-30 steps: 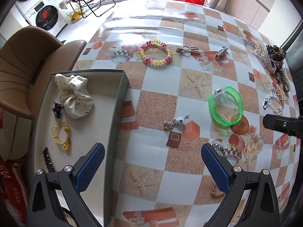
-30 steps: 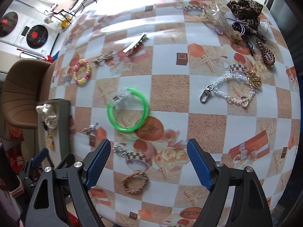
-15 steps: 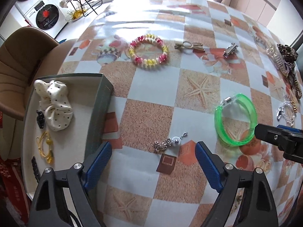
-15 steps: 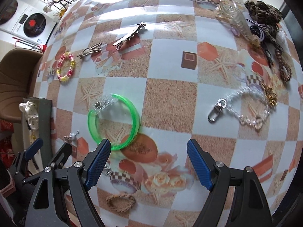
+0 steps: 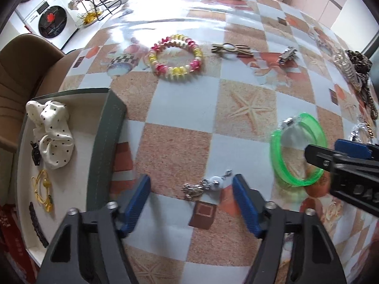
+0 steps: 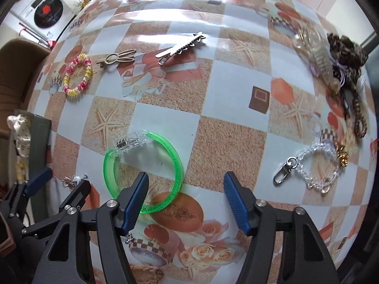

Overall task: Organize jewelry
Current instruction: 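Grasp the silver keychain charm with the left tool, then lift the keychain charm with the left tool while the right tool grasps the green bangle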

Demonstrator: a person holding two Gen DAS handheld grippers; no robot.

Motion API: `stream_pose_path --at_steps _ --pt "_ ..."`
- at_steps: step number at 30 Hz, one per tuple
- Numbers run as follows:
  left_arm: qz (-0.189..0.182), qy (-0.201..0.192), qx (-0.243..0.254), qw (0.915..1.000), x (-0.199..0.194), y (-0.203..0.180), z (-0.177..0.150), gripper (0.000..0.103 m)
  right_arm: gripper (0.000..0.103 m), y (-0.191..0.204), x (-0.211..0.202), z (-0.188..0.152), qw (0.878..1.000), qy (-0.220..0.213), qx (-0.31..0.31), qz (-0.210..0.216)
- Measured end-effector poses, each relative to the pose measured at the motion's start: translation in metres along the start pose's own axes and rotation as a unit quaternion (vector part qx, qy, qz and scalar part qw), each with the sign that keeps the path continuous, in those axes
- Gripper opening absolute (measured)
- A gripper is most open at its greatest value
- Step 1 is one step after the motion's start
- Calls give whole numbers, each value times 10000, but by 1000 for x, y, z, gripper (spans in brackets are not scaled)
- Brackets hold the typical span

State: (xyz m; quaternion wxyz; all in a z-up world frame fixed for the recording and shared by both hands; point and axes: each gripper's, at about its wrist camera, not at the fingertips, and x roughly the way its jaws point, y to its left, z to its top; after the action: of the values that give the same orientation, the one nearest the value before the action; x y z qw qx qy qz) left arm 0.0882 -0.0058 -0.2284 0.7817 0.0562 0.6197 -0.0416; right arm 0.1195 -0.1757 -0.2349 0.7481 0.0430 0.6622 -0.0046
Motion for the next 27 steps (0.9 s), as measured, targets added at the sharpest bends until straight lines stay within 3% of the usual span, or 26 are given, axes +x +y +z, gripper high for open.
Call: stream_pose_path --at_steps 4,8,9,12,14,27 --pt "-178 -1 91 9998 -3 -11 -1 46 58 10 1 -2 9993 -55 -209 -305" --pt "-241 26 126 9996 -5 -17 -1 35 36 18 -1 -2 9989 -88 -384 -235" --pt "-256 22 128 9996 -5 -17 0 17 34 23 -2 -2 9989 -89 -412 -228" --pt "-353 66 135 9993 -6 -16 -1 15 13 28 -4 -2 9987 -119 -435 -230" --pt "-418 76 100 9990 -7 -13 -2 15 6 32 -5 -4 9992 -116 -356 -159" --pt "-755 -133 -47 9970 -40 10 -5 15 6 13 -35 -16 9991 -214 191 299"
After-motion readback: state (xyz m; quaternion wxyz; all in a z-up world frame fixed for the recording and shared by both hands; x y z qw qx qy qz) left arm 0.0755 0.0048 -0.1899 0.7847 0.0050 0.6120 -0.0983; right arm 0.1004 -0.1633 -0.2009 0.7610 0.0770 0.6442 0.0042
